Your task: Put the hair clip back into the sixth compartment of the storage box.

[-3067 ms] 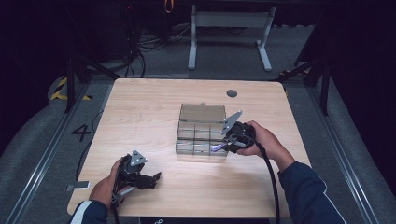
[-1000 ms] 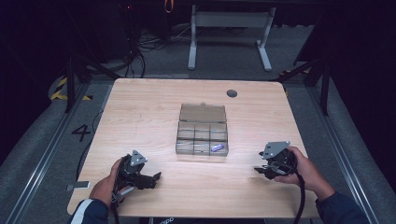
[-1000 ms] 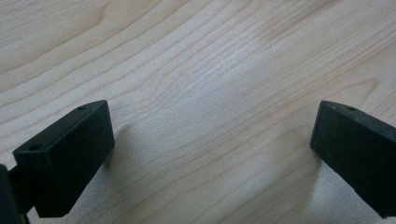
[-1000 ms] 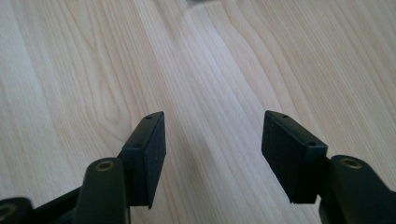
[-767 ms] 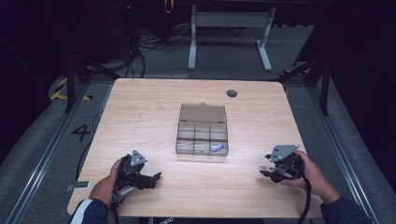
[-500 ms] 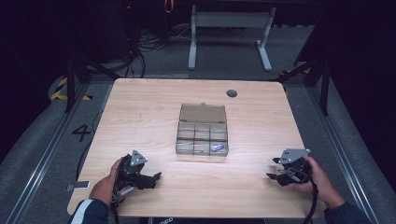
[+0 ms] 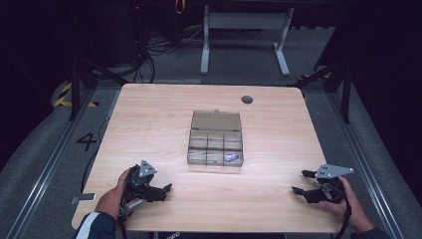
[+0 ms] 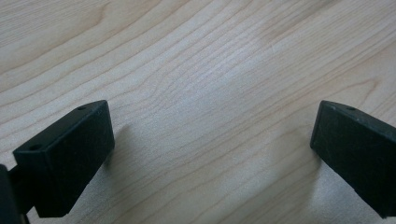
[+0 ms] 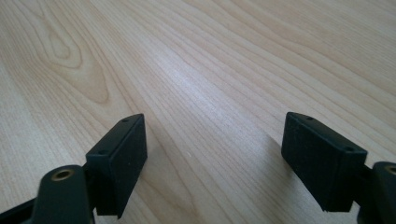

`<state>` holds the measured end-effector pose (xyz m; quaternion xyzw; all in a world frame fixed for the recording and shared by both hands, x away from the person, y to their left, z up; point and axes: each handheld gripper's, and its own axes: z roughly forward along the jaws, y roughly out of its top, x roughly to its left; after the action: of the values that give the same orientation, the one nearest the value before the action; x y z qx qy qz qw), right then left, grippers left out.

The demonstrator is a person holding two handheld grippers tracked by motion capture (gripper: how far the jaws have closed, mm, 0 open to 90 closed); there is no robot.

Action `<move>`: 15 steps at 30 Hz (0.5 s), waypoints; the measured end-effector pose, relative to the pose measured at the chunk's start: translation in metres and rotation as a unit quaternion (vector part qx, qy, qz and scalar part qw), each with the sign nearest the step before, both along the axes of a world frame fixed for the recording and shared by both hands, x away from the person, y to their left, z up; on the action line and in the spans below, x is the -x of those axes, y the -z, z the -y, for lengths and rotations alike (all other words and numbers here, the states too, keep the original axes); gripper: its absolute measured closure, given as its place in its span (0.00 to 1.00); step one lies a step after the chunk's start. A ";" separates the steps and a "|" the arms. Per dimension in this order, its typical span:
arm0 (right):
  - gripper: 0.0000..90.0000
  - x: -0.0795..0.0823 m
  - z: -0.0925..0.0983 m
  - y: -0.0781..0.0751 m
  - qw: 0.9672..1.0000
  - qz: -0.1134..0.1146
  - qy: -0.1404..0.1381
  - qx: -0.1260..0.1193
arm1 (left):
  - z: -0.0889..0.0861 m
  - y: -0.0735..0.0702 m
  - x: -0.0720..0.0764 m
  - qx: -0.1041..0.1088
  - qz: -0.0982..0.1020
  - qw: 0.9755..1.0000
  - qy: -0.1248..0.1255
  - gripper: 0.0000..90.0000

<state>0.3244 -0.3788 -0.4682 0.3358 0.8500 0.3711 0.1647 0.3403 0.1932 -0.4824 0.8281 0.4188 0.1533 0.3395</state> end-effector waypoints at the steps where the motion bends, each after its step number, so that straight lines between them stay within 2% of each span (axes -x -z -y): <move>1: 0.24 0.000 0.000 0.000 1.000 -0.001 0.002 0.001 | 0.000 0.000 0.000 0.000 0.000 1.000 0.000 0.00; 15: 0.20 0.000 0.000 0.000 1.000 -0.002 0.012 0.003 | 0.000 0.000 0.000 0.000 0.000 1.000 0.000 0.00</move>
<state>0.3240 -0.3788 -0.4685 0.3465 0.8470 0.3662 0.1685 0.3403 0.1931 -0.4824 0.8281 0.4189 0.1533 0.3395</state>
